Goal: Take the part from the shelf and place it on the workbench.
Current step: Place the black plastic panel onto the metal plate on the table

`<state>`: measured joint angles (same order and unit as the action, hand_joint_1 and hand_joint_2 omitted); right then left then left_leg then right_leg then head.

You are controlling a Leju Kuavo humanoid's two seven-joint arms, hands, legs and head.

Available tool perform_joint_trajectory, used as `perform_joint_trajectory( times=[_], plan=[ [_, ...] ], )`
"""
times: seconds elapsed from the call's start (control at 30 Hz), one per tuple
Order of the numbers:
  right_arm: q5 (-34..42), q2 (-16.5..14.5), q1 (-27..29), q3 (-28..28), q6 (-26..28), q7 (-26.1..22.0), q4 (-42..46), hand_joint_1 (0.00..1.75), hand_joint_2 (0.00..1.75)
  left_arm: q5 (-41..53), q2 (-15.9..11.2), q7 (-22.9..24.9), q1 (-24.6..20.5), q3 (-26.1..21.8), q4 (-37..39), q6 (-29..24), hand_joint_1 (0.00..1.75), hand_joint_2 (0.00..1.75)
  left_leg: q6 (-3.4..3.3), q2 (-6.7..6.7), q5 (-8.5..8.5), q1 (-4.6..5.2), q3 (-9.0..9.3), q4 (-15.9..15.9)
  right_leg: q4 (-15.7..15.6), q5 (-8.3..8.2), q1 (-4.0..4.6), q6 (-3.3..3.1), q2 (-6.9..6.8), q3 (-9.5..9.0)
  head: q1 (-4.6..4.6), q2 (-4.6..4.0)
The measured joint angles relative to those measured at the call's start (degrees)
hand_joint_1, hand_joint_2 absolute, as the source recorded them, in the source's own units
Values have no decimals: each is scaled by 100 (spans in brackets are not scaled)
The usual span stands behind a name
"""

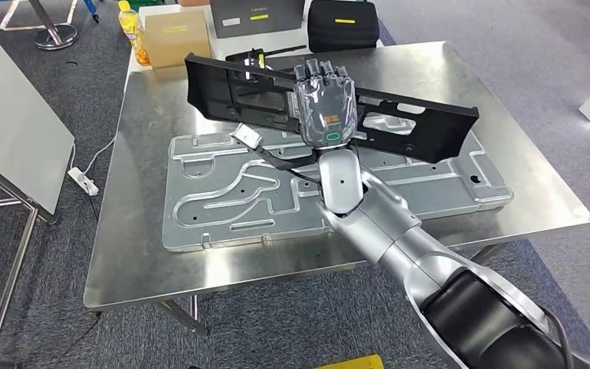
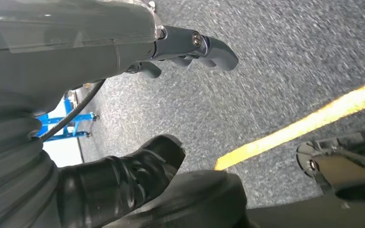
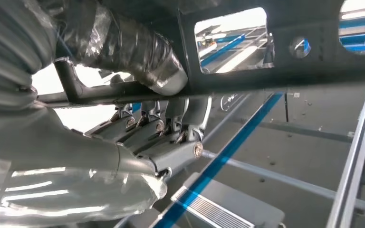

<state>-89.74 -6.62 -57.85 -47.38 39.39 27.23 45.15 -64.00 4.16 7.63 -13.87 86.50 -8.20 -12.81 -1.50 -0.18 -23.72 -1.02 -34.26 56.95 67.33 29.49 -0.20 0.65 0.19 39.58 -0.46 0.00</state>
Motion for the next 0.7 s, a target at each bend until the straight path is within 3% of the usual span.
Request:
perform_joint_trajectory(
  times=[0.07, 0.1, 0.13, 0.23, 0.3, 0.4, 0.47, 0.53, 0.57, 0.6, 0.63, 0.7],
  plan=[
    [0, 38, 97, -13, 0, -76, -8, 175, 175, 1, 9, 0, 1, 1, 0, 2, 0, 175, -5, -3, -5, -2, -1, 6, 665, 221, -32, 40, -2, 339, 1, 0],
    [0, 57, 157, -13, 0, -110, -5, 175, 175, 2, 14, 0, 6, 1, 0, 3, 0, 175, -1, -7, -11, -4, -1, 13, 751, 186, -49, 55, -4, 398, 0, 0],
    [1, 74, 210, -14, 1, -137, 8, 175, 175, 2, 20, 0, 9, 2, 0, 4, 0, 175, 9, -13, -19, -8, -1, 25, 593, 43, -67, 65, -7, 335, 1, 0],
    [0, 111, 291, -14, 3, -191, 128, 175, 175, 2, 36, 1, 8, 3, 0, 7, 0, 175, 80, -23, -84, -6, -20, 109, -488, -442, -90, 60, -8, -182, -1, 0],
    [-1, 135, 336, -15, 4, -215, 254, 175, 175, 2, 40, 2, 5, 4, 0, 9, 0, 175, 137, -23, -112, 11, -40, 142, -748, -469, -66, 12, 4, -306, -3, 0],
    [-1, 170, 437, -16, 5, -330, 464, 175, 175, 4, 41, 2, 6, 5, 0, 9, 0, 175, 222, -20, -168, -6, -53, 173, -776, -485, -58, -111, 9, -319, -2, 0],
    [-2, 175, 473, -16, 7, -445, 601, 175, 175, 7, 41, 1, 3, 5, 0, 9, 0, 175, 260, -16, -413, -15, -203, 546, -806, -496, -69, -188, 6, -341, -3, 0],
    [-4, 176, 514, -16, 7, -512, 696, 175, 175, 9, 41, 0, 2, 5, 0, 9, 0, 175, 277, -14, -781, -14, -555, 1331, -806, -485, -45, -227, 2, -351, -4, 0],
    [-5, 178, 543, -16, 7, -526, 727, 175, 175, 10, 40, 0, 3, 5, 0, 9, 0, 175, 278, -14, -887, -12, -717, 1661, -803, -479, -29, -235, 0, -354, -4, 0],
    [-5, 179, 574, -16, 7, -532, 750, 175, 175, 11, 39, 0, 4, 5, 0, 9, 0, 175, 270, -14, -889, -9, -801, 1813, -800, -473, -13, -243, -1, -357, -4, 0],
    [-5, 180, 598, -16, 7, -542, 772, 175, 175, 11, 39, 0, 6, 5, 0, 9, 0, 175, 251, -14, -771, -6, -763, 1712, -795, -468, 0, -247, 1, -362, -4, 0],
    [-5, 181, 619, -16, 7, -597, 825, 175, 175, 15, 38, -3, 7, 5, 0, 12, 0, 175, 179, -12, -368, 13, -432, 982, -785, -455, 15, -249, 10, -378, -4, 0]
  ],
)
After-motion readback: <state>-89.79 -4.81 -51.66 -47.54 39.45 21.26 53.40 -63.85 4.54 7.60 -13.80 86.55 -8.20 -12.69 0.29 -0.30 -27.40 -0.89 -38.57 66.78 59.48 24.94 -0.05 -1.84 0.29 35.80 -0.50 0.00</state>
